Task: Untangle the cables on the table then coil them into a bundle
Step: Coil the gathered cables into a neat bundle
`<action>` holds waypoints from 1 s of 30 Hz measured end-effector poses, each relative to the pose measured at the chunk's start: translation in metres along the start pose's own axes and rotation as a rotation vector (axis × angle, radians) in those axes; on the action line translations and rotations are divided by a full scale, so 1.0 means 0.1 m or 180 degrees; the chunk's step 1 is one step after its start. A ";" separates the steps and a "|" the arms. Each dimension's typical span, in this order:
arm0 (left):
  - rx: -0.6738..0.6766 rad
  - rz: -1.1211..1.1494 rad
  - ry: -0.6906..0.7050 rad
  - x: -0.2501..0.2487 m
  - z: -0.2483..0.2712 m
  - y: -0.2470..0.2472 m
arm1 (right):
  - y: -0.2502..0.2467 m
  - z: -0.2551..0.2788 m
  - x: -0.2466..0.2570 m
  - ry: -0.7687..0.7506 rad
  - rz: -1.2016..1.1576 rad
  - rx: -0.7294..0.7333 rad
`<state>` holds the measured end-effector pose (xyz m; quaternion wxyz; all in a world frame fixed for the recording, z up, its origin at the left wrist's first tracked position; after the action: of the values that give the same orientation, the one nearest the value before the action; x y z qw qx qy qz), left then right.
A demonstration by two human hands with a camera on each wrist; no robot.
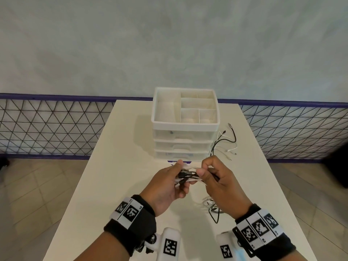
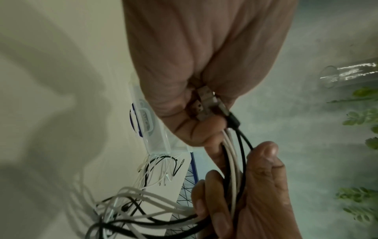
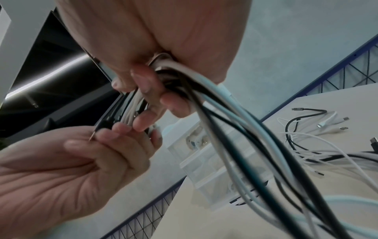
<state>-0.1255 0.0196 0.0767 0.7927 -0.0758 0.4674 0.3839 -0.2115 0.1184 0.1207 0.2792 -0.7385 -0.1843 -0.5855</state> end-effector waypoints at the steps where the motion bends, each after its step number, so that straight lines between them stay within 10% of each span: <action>1: 0.0010 0.0088 -0.0044 0.00 0.00 0.02 | -0.01 0.00 -0.02 0.0021 -0.0027 0.0001; 16: -0.0197 -0.0153 0.0539 0.02 -0.05 0.05 | 0.05 0.07 -0.05 -0.0200 0.0379 -0.0023; 30: -0.0516 -0.0197 0.0811 -0.08 -0.07 -0.05 | 0.02 0.06 -0.27 0.0895 -0.0134 -0.0146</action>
<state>-0.1291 0.0088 0.0782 0.7297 -0.2019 0.5291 0.3831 -0.2123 0.1223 0.0931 0.2730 -0.6513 -0.1454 -0.6929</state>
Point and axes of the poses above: each hand's wrist, its own z-axis away from the middle knuckle, its own y-axis out of the palm, x = y × z, the point moved 9 cm from there along -z, towards the middle knuckle, and after that the axes turned 12 degrees about -x, right-handed, at the moved point
